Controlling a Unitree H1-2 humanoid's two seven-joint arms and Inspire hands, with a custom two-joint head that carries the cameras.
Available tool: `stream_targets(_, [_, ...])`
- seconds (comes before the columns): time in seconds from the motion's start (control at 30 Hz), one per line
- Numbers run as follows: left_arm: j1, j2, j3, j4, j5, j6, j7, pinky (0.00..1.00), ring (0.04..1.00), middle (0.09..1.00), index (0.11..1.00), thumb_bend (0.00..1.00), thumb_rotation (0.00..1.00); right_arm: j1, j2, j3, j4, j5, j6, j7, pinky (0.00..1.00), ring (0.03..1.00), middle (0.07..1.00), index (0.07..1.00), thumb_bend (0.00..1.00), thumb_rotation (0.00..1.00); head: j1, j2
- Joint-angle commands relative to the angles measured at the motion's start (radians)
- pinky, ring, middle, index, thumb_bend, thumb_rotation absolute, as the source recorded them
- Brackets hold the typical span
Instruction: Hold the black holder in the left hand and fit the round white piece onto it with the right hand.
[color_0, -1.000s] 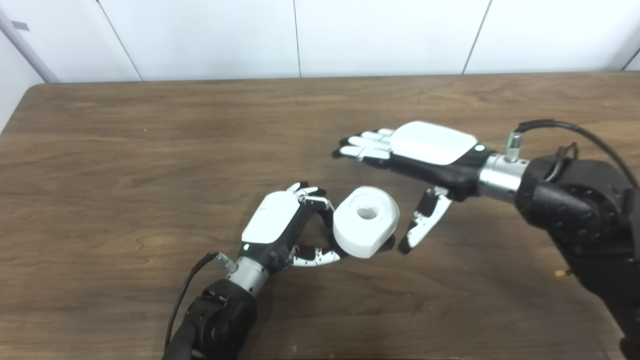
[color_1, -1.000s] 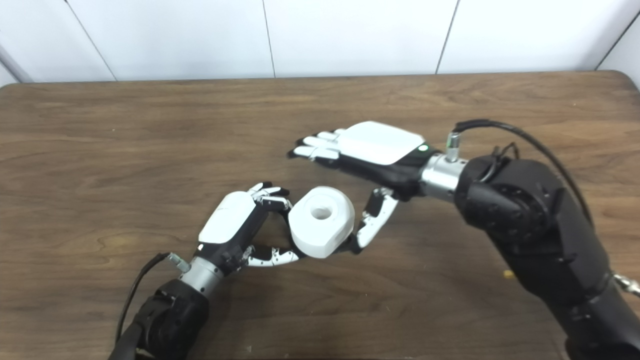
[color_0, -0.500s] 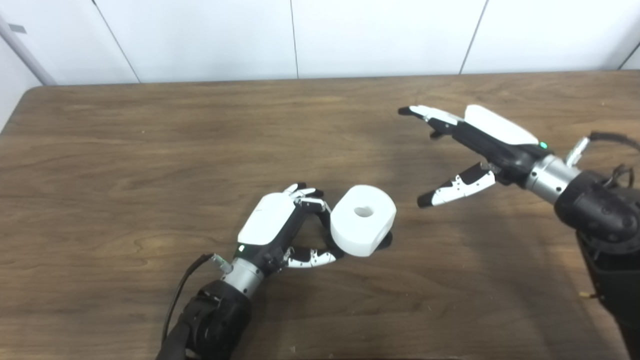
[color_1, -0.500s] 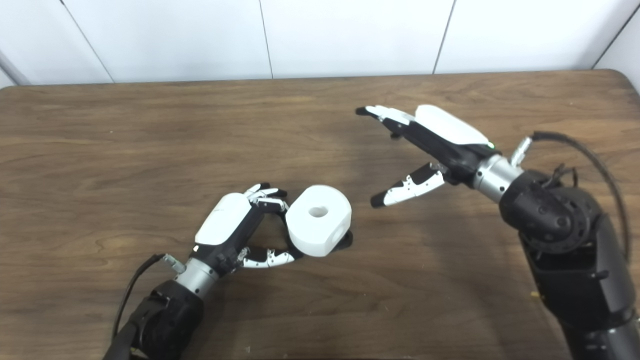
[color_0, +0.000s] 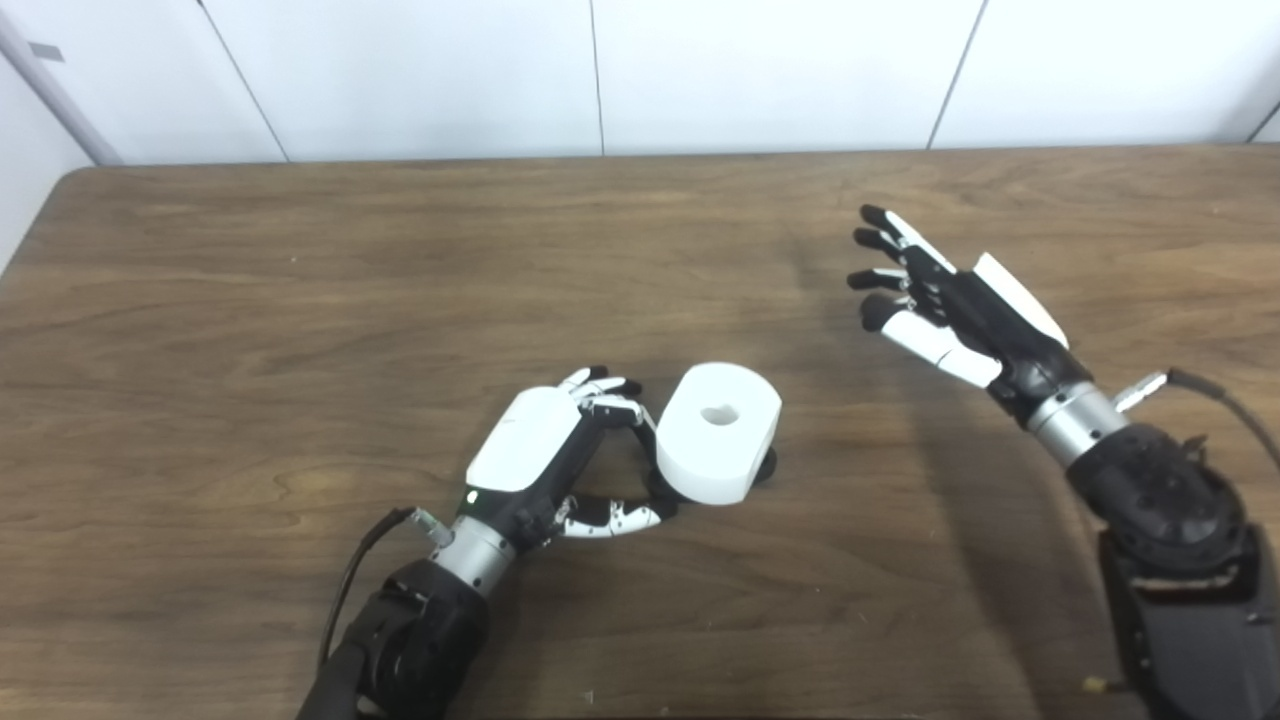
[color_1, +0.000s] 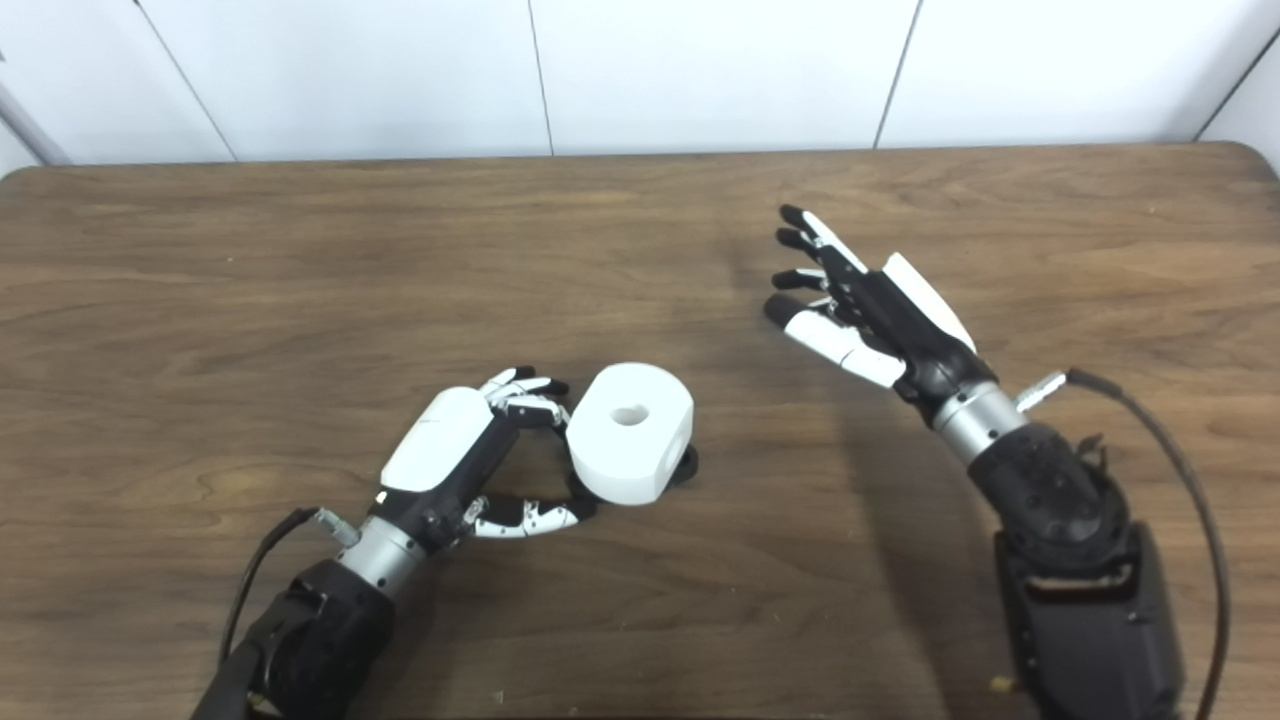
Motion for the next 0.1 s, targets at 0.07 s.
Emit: stream_targets(0.07, [0.000,0.028,0.019,0.026,0.003,-0.011,0.019,0.93,0.844,0.675,0.483,0.52,0.05,-0.006,0.015,-0.018,0.026,0.052,-0.051,-0.064,0.84,0.931,0.976,1.000,0.52,0.97,-0.001,-0.006])
